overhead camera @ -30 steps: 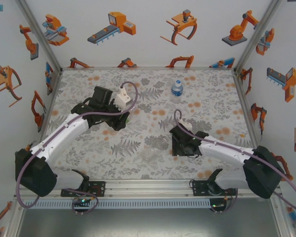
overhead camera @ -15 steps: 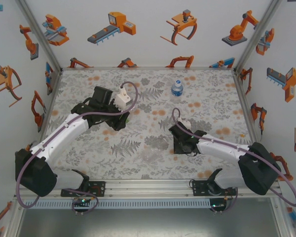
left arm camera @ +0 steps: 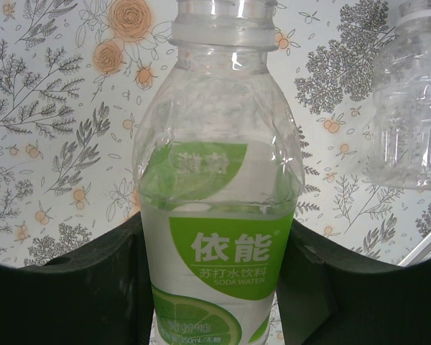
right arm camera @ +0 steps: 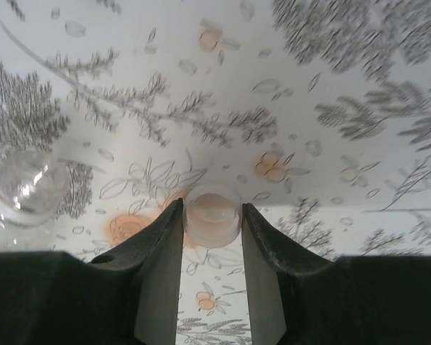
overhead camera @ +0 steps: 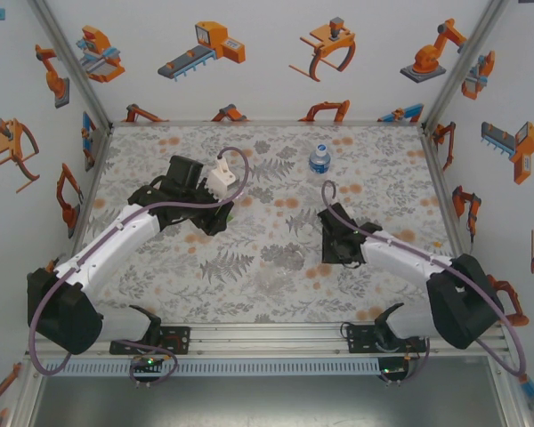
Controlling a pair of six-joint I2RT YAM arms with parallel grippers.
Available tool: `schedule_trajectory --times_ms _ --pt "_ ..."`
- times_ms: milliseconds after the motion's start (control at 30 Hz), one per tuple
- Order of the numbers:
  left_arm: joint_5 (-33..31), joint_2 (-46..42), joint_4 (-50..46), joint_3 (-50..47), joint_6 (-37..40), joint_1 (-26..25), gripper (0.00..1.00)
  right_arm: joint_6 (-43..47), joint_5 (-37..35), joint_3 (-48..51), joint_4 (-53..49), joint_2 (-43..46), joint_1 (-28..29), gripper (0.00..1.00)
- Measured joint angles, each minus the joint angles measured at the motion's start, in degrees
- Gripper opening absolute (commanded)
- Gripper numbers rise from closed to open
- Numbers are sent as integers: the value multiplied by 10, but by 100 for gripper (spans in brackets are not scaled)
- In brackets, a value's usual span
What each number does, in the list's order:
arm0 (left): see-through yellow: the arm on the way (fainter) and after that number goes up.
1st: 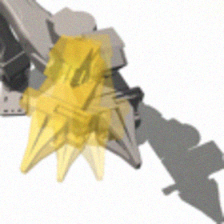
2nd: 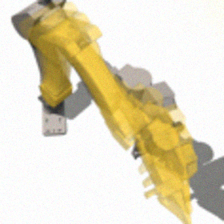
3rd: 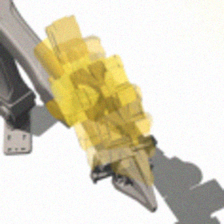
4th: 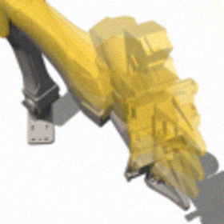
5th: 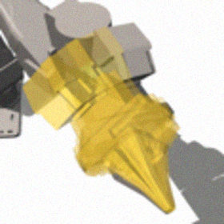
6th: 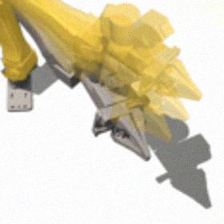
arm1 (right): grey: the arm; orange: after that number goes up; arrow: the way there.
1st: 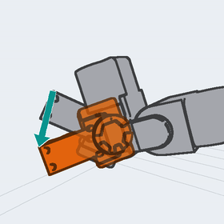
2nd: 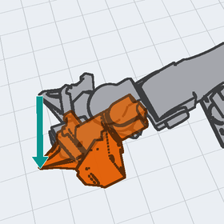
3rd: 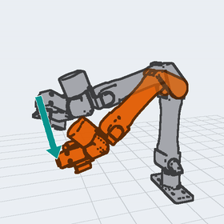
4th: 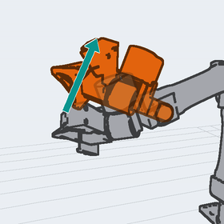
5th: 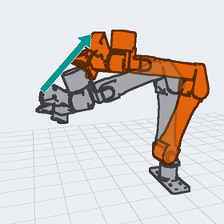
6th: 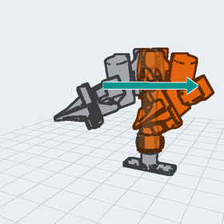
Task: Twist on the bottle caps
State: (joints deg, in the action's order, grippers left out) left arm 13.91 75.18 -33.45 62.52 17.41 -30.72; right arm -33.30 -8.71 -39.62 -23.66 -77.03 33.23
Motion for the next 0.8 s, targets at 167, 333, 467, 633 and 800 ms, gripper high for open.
schedule_trajectory --times_ms 167,333,467,633,800 --pt "0 -1 0 0 0 0 11 50 23 -66 5 -58 -56 31" --pt "0 -1 0 0 2 0 12 83 54 -127 13 -131 -94 31" --pt "0 -1 0 0 2 0 12 96 71 -150 16 -174 -114 32" --pt "0 -1 0 0 3 0 12 101 80 -159 16 -192 -126 37" --pt "1 -1 0 0 4 0 12 104 81 -164 6 -194 -127 43"
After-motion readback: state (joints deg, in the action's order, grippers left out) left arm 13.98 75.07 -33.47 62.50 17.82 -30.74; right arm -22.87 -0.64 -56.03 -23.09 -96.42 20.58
